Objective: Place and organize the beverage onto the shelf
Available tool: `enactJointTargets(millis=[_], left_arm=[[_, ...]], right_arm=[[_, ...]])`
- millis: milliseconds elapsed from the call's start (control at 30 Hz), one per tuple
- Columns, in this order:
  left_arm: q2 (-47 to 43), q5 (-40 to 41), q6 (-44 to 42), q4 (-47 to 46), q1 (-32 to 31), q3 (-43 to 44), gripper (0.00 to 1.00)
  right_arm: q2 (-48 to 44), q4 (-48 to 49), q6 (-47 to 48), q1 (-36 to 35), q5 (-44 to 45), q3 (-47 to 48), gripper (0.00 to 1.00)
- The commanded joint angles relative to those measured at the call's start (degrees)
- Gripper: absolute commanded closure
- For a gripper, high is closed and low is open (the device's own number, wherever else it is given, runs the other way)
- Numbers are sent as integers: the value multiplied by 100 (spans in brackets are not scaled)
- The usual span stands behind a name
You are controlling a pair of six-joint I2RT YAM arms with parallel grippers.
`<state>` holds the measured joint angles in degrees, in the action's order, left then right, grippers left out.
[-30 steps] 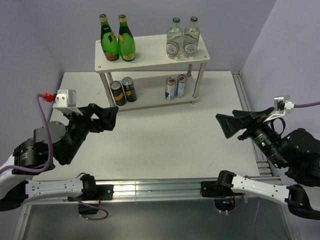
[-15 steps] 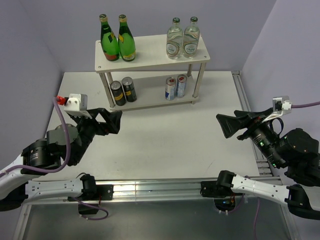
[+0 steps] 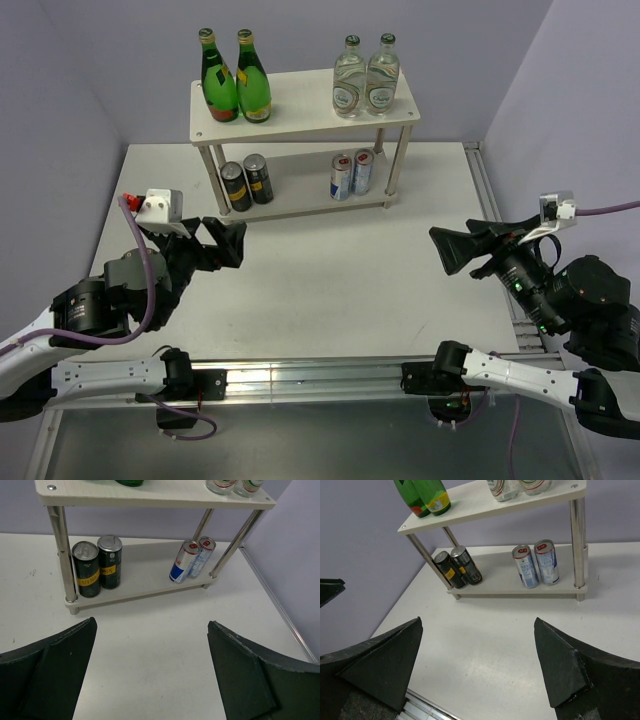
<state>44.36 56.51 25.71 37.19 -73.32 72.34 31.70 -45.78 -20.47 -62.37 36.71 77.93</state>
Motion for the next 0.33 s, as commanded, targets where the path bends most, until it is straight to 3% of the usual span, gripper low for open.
enactJointTargets(millis=[0, 167, 300], left_arm=[[-33, 115, -119, -186, -16, -26, 1], [-33, 115, -137, -195, -16, -35, 1], [-33, 167, -128, -195, -16, -53, 1]], right_arm=[[99, 298, 131, 32, 73, -59, 0], [108, 377, 184, 32, 91, -103, 0], [213, 272, 123, 23, 257, -7, 7]])
